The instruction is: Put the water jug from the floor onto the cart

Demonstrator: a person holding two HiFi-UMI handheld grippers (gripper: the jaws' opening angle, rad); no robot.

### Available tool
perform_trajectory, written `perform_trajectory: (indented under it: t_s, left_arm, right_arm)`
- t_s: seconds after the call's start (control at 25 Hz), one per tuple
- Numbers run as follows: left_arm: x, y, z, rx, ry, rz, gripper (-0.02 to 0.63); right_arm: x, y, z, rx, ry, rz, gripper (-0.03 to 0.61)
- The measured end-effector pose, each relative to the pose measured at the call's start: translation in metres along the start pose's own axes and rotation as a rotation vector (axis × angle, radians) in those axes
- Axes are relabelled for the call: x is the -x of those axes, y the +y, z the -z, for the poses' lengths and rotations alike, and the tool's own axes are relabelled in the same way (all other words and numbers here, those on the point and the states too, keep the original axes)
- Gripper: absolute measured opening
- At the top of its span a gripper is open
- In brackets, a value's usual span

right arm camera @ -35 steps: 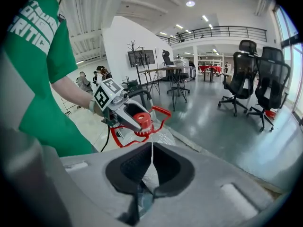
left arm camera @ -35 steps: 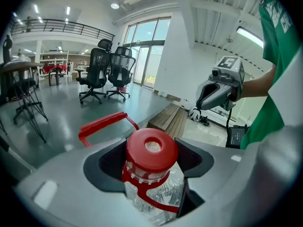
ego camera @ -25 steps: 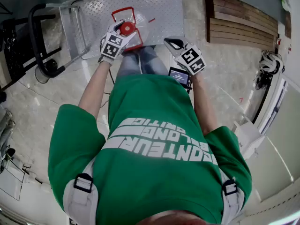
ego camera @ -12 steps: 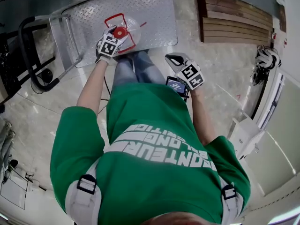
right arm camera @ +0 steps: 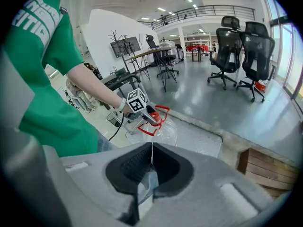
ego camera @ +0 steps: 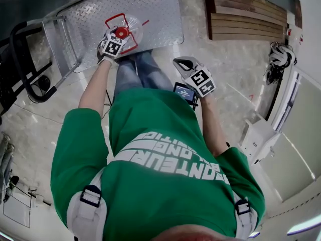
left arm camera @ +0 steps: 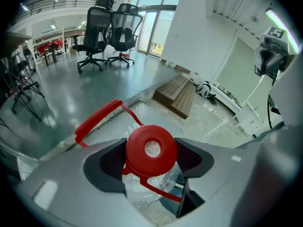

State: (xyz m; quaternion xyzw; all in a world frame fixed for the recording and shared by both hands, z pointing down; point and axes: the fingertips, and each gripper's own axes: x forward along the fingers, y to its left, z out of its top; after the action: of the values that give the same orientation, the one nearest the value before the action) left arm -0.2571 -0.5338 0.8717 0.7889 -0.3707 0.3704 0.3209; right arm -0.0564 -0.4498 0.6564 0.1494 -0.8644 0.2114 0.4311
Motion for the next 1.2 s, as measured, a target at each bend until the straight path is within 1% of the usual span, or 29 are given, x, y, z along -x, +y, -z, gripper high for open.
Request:
perform_trajectory:
  t_s: [0.08,0.28,0.48,0.56,0.72,0.8,0.84,0.92,1.08,1.2]
  left_arm:
    - [0.0,-0.001,-0.006,-0.008,-0.012,-0.004,0.336]
    - [-0.004,-0.013,-0.003,-0.028,0.011,-0.002,0.337]
    - [-0.011,-0.029,0.008,-0.066,0.067,-0.01,0.339]
    - [-0.012,-0.031,0.013,-0.069,0.087,-0.013,0.337]
    - [-0.004,-0.033,0.018,-0.065,0.099,0.024,0.337]
    - [0.003,-0.032,0.015,-0.066,0.065,0.028,0.327]
    - [0.009,-0.032,0.011,-0.061,0.039,0.025,0.312]
    - [0.025,-0.032,0.001,-0.044,-0.019,0.016,0.303]
    - [0.073,-0.031,-0.018,-0.017,-0.137,-0.029,0.298]
    - [0.115,-0.031,-0.035,-0.002,-0.239,-0.07,0.272]
  right_arm:
    - [0.001,0.001,0.004,-0.007,0.005,0.002,-0.005]
    - [0.0,0.006,0.01,-0.018,0.012,0.001,-0.005]
    - [-0.005,0.009,0.003,-0.002,0.006,-0.006,-0.005]
    - [-0.007,0.01,0.0,0.004,0.003,-0.008,-0.005]
    - [-0.009,0.011,-0.007,0.021,0.0,-0.011,-0.005]
    - [-0.01,0.01,-0.011,0.03,-0.006,-0.014,-0.005]
    - [-0.011,0.009,-0.014,0.037,-0.01,-0.015,-0.005]
    - [-0.011,0.008,-0.02,0.052,-0.02,-0.019,-0.005]
    - [-0.011,0.002,-0.039,0.085,-0.049,-0.02,-0.005]
    - [-0.009,-0.012,-0.056,0.103,-0.08,-0.008,-0.006]
